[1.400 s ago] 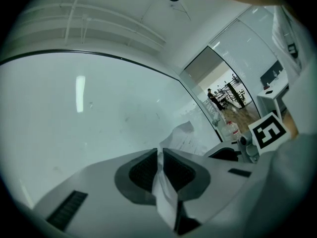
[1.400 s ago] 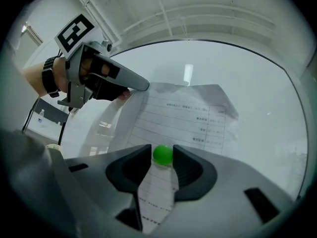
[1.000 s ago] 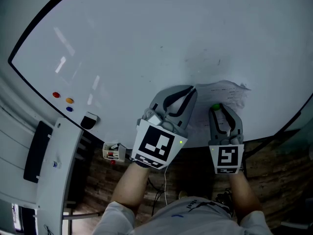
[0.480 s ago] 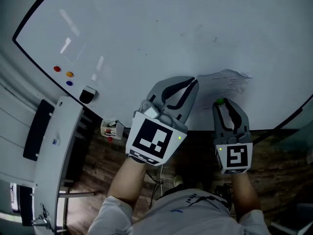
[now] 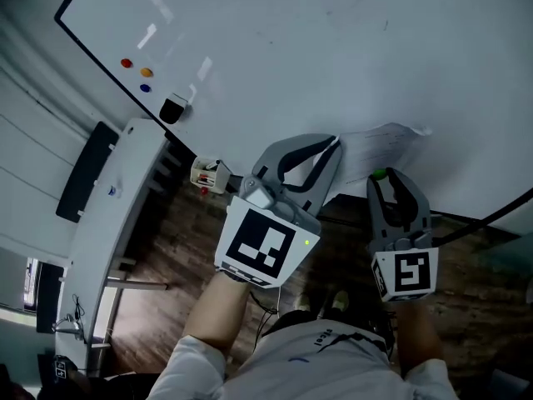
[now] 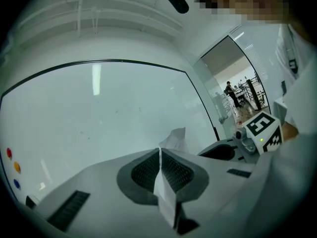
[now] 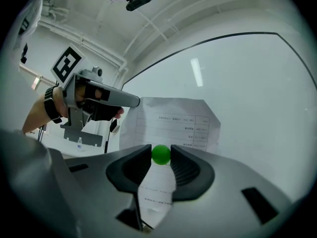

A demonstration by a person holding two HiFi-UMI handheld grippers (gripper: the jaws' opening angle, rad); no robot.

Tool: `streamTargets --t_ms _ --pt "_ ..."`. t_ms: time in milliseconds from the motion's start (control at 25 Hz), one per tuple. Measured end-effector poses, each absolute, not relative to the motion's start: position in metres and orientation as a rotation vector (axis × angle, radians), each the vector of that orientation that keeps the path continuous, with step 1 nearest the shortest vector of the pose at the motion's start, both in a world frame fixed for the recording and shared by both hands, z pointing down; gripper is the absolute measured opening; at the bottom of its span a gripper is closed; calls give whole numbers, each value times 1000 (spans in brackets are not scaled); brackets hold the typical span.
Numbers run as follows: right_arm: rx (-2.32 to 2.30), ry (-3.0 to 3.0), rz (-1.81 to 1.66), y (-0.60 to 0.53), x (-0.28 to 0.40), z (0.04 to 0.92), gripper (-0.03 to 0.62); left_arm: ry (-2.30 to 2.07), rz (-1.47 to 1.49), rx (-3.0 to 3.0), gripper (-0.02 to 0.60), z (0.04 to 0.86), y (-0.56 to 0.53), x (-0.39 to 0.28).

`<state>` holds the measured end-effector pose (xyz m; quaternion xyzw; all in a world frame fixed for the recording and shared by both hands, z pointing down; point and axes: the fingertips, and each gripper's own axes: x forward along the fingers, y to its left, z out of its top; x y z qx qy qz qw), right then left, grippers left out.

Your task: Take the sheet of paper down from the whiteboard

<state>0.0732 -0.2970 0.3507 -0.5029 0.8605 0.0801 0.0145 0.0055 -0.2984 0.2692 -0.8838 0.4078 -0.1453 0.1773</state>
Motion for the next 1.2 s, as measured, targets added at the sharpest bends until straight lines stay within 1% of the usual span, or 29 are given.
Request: streamTargets --t_ms 360,720,920,1200 --pt "-1543 2698 225 -251 50 355 129 1135 -419 -2520 21 279 -257 -15" --pt "-1704 2659 98 -150 17 375 129 1011 -335 -2627 21 291 -176 -50" --pt "-1785 2626 79 -101 7 378 128 903 -321 -2680 21 304 -138 -53" --pt "-1811 2591 62 -63 4 368 127 857 -308 -2704 21 305 -106 -56"
